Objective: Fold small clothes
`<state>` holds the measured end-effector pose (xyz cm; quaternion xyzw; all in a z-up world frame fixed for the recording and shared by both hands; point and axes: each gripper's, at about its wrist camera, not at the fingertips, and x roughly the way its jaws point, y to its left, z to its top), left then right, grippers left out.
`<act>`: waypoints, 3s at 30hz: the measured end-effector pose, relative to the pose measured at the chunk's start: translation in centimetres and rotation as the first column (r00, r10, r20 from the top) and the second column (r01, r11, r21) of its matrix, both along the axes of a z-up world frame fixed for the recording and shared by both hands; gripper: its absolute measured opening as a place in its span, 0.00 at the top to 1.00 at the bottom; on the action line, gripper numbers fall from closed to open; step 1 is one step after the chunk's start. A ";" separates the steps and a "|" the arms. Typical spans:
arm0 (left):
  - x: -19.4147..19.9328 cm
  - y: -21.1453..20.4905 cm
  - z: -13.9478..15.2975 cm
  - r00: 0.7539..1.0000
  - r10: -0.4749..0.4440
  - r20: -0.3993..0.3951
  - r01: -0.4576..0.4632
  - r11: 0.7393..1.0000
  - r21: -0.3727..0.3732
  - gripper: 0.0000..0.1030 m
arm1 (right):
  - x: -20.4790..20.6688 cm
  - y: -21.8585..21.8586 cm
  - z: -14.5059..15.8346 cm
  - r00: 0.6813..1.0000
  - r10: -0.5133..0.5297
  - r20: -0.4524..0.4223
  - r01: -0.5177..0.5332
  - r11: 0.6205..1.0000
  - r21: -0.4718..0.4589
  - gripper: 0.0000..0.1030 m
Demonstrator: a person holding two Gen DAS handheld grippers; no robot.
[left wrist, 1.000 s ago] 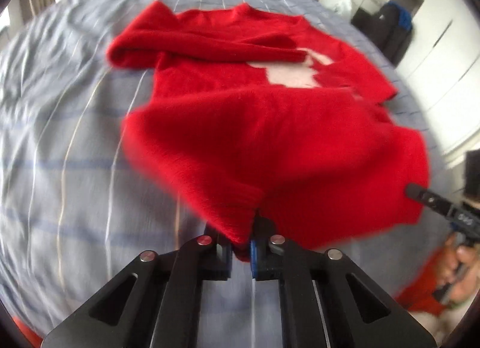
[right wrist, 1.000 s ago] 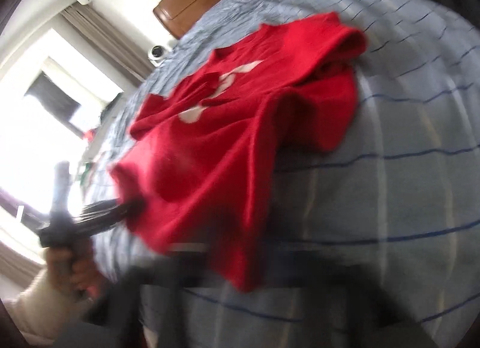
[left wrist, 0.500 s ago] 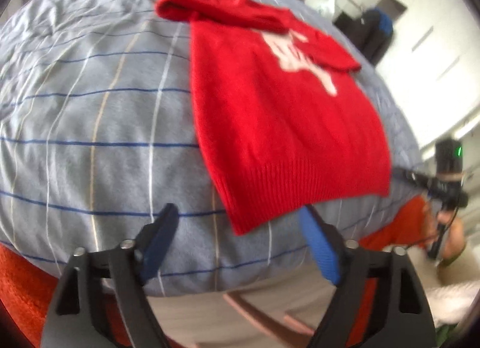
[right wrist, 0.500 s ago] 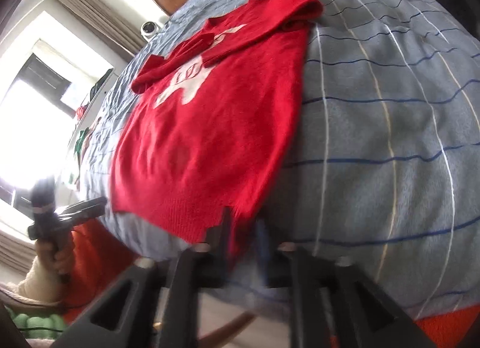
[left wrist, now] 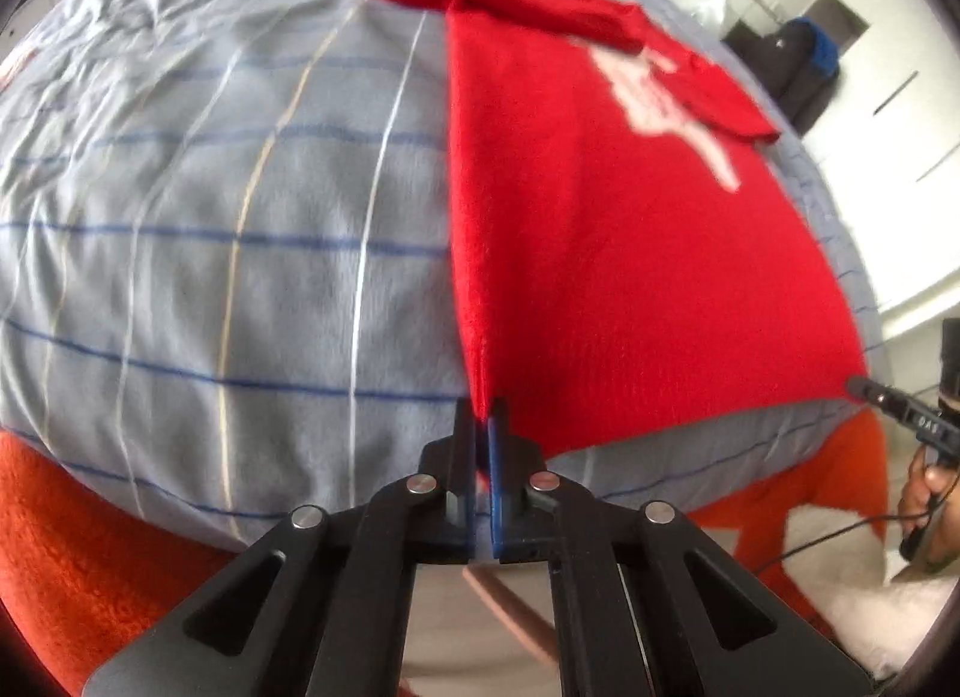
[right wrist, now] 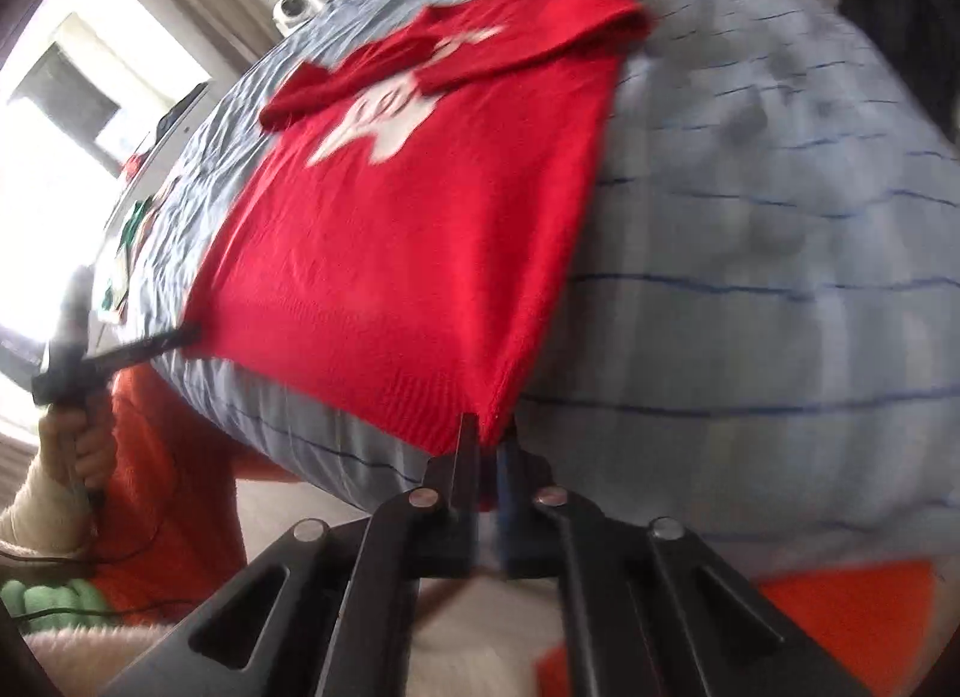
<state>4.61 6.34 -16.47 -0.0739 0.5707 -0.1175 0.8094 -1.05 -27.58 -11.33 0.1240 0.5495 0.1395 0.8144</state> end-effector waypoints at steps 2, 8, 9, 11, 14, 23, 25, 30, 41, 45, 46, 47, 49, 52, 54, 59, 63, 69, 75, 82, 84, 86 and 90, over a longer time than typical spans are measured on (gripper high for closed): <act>0.6 -0.9 -1.3 1.000 -0.013 -0.009 0.013 0.999 0.046 0.99 | 0.7 0.3 -2.1 0.999 -0.026 -0.039 0.026 1.000 -0.008 0.97; 1.1 -1.7 -2.5 1.000 -0.022 0.018 0.020 0.996 0.083 0.99 | 3.4 1.7 -6.6 0.989 -0.127 -0.078 0.130 0.991 0.024 0.97; 1.1 -1.8 -2.6 0.999 -0.022 0.026 0.019 0.996 0.081 0.98 | 3.5 1.6 -6.6 0.987 -0.140 -0.077 0.143 0.989 0.035 0.97; 1.0 -1.7 -2.6 0.999 -0.016 0.038 0.012 0.997 0.082 0.98 | 3.5 1.9 -6.6 0.987 -0.146 -0.069 0.150 0.988 0.044 0.97; 0.7 -1.9 -2.6 0.998 -0.018 0.053 0.013 0.995 0.097 0.97 | 3.7 2.3 -6.9 0.988 -0.146 -0.056 0.149 0.988 0.043 0.97; -1.1 -1.6 -1.4 0.996 -0.041 0.073 0.032 0.991 0.130 0.81 | 2.0 1.5 -6.8 0.986 -0.162 -0.040 0.165 0.984 0.065 0.89; -2.1 -1.5 -0.7 0.997 -0.050 0.056 0.043 0.990 0.132 0.46 | 1.4 1.4 -6.3 0.987 -0.150 -0.058 0.154 0.987 0.056 0.72; -3.8 1.0 3.1 0.985 -0.025 0.173 -0.006 0.983 0.181 0.33 | -0.5 1.0 -2.7 0.994 -0.101 -0.033 0.095 0.984 -0.152 0.46; -0.1 7.3 3.9 0.857 0.323 0.400 -0.383 0.921 0.077 0.20 | 12.9 9.7 9.0 0.858 0.305 0.414 -0.126 0.905 -0.406 0.28; -0.5 7.8 1.9 0.876 0.328 0.354 -0.401 0.903 0.155 0.20 | 20.1 14.9 4.5 0.842 0.429 0.327 -0.250 0.848 -0.467 0.30; -0.4 8.1 1.8 0.875 0.335 0.348 -0.406 0.901 0.153 0.20 | 22.2 15.9 2.7 0.850 0.438 0.293 -0.265 0.836 -0.481 0.30; -0.5 8.2 1.9 0.872 0.343 0.348 -0.412 0.899 0.146 0.20 | 23.9 16.4 1.1 0.863 0.434 0.258 -0.274 0.832 -0.483 0.31; -0.3 8.4 1.9 0.867 0.358 0.346 -0.423 0.896 0.134 0.20 | 25.8 15.8 -1.1 0.891 0.401 0.213 -0.268 0.843 -0.466 0.52; -0.1 8.4 1.6 0.874 0.353 0.333 -0.415 0.899 0.136 0.20 | 26.2 11.6 -0.2 0.941 0.217 0.259 -0.115 0.927 -0.357 0.93; 0.0 8.2 1.5 0.880 0.346 0.325 -0.404 0.905 0.132 0.20 | 25.0 8.0 1.8 0.940 0.124 0.318 -0.022 0.952 -0.304 0.93; 0.4 7.5 1.2 0.890 0.339 0.306 -0.387 0.915 0.111 0.20 | 19.7 -7.4 7.0 0.889 -0.187 0.417 0.314 0.913 -0.261 0.93; 0.5 6.9 0.9 0.895 0.330 0.300 -0.379 0.917 0.125 0.20 | 14.6 -19.1 8.2 0.802 -0.430 0.415 0.553 0.797 -0.243 0.93; 0.6 6.6 0.3 0.901 0.325 0.287 -0.379 0.911 0.160 0.20 | 11.4 -26.0 3.7 0.748 -0.603 0.276 0.645 0.758 -0.091 0.93; 0.6 7.0 0.0 0.902 0.332 0.276 -0.386 0.907 0.170 0.20 | 10.4 -28.1 -2.6 0.693 -0.712 0.114 0.716 0.698 0.007 0.93; 0.5 6.3 -0.1 0.910 0.303 0.284 -0.364 0.910 0.196 0.20 | 9.3 -29.4 -5.4 0.658 -0.749 0.080 0.738 0.663 0.126 0.94; 0.5 6.3 -0.1 0.910 0.302 0.284 -0.363 0.911 0.196 0.20 | 8.7 -30.1 -5.8 0.634 -0.770 0.068 0.750 0.634 0.191 0.89; 0.4 6.4 -0.1 0.909 0.306 0.281 -0.366 0.911 0.192 0.19 | 8.0 -30.4 -5.6 0.604 -0.794 0.072 0.774 0.605 0.187 0.73; 0.6 6.4 -0.3 0.907 0.316 0.278 -0.375 0.907 0.193 0.14 | 6.4 -30.2 -3.4 0.550 -0.825 0.134 0.814 0.565 0.138 0.63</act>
